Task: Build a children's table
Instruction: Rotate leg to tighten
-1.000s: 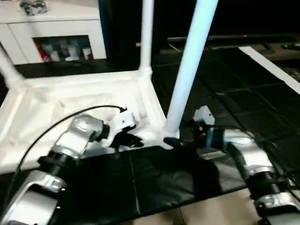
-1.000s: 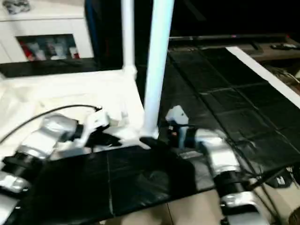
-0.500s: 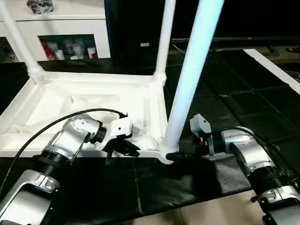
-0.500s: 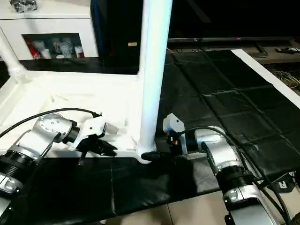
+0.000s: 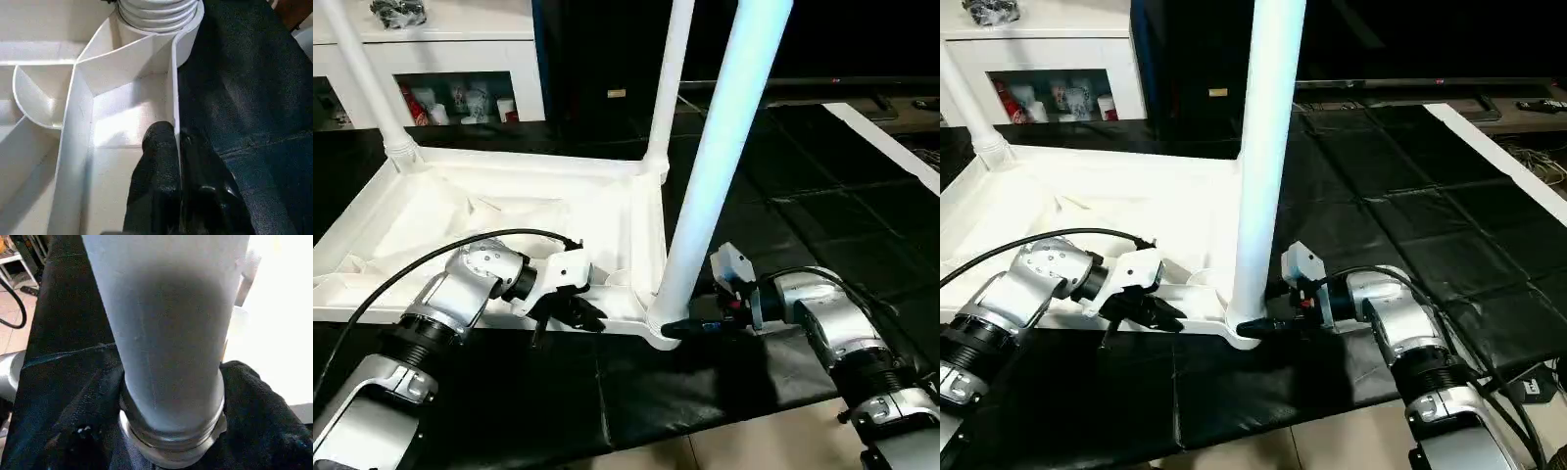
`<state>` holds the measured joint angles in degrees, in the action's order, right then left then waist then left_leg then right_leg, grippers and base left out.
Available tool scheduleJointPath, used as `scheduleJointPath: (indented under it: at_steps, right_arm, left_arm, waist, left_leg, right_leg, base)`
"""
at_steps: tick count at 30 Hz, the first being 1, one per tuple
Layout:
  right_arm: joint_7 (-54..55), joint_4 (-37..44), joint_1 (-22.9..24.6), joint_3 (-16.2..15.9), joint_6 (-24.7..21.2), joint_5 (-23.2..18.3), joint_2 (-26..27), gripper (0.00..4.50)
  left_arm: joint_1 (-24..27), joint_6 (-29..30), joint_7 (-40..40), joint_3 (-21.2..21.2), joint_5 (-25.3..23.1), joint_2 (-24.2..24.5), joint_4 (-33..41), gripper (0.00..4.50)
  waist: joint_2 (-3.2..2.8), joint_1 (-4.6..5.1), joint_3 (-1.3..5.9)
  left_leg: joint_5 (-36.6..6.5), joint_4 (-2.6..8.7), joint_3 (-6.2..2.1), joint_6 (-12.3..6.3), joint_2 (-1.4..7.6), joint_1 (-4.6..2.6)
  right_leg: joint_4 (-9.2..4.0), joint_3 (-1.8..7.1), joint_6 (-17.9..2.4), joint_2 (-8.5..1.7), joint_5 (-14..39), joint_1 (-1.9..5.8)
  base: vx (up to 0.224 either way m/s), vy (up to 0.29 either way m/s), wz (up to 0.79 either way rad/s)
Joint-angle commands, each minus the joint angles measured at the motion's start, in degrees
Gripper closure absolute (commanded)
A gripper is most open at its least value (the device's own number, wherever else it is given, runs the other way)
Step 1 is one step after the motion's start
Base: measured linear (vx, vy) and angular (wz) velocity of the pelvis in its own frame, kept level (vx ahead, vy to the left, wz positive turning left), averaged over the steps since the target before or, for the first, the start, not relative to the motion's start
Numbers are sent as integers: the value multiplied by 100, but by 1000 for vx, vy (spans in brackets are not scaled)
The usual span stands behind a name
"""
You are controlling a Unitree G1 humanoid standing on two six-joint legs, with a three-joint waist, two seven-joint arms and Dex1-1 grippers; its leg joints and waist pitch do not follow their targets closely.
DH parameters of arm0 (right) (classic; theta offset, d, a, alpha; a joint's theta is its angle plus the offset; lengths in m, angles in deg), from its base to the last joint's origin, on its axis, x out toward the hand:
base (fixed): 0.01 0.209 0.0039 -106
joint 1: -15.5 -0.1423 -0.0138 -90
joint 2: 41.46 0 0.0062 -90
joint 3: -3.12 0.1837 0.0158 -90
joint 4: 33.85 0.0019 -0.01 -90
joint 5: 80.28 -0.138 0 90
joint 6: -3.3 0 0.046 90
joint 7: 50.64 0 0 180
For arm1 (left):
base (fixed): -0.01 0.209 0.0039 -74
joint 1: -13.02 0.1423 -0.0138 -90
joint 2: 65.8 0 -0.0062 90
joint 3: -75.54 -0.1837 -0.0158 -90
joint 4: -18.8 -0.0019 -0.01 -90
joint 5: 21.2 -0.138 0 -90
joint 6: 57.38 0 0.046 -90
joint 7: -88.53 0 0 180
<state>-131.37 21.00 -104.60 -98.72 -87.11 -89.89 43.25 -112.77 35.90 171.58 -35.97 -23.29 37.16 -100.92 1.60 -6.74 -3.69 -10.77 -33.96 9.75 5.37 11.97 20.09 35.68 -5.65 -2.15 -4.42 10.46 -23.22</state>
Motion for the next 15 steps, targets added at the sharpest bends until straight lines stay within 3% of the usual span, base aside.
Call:
scheduleJointPath:
  at_steps: [1, 6, 7, 9, 10, 12, 15]
  right_arm:
    - [-134, 31, -13, -35, 73, -41, 19, 181]
    - [-42, 192, 175, -49, 6, -82, 62, 184]
    - [552, 155, 249, 79, -303, -45, 225, 184]
    - [882, 110, 262, 171, -513, -57, 339, 184]
    - [1452, 20, 250, 255, -634, 44, 512, 184]
    - [2058, -68, 234, 350, -657, 121, 763, 184]
    - [2874, -172, 196, 488, -800, 180, 1136, 184]
  left_arm:
    - [-113, -150, 117, -186, -77, -41, 30, 450]
    - [-112, 130, -195, -72, -76, -173, -40, 450]
    - [-156, 583, -625, 28, -70, -416, -74, 450]
    - [-188, 763, -860, 71, -85, -546, -101, 450]
    - [-237, 1064, -1221, 159, -86, -746, -136, 450]
    - [-310, 1312, -1724, 274, -111, -1011, -211, 450]
    - [-383, 1635, -2265, 410, -106, -1338, -270, 450]
  waist:
    - [2, 26, 433]
    - [-16, 14, 428]
    - [-3, 22, 418]
    - [-17, 24, 384]
    - [-2, 35, 386]
    - [-19, 70, 370]
    - [4, 121, 369]
  left_leg:
    - [-786, 360, 10, -339, 151, 8]
    - [-869, 367, 7, -308, 155, -5]
    - [-890, 374, 14, -290, 156, -10]
    - [-1024, 388, 9, -250, 151, -29]
    - [-1143, 389, -11, -157, 128, -33]
    - [-1176, 397, -23, -78, 111, -43]
    - [-1258, 389, -34, -17, 84, -49]
  right_leg:
    - [-431, 334, -1059, -396, 1258, 344]
    - [-446, 336, -1053, -401, 1337, 346]
    - [-456, 337, -1054, -397, 1394, 338]
    - [-499, 326, -1017, -394, 1679, 315]
    - [-547, 317, -838, -424, 2216, 339]
    - [-605, 305, -672, -422, 2542, 313]
    - [-664, 274, -497, -435, 2958, 305]
  base:
    - [0, 0, 0]
    - [0, 0, 0]
    - [0, 0, 0]
    - [0, 0, 0]
    - [0, 0, 0]
    - [0, 0, 0]
    - [0, 0, 0]
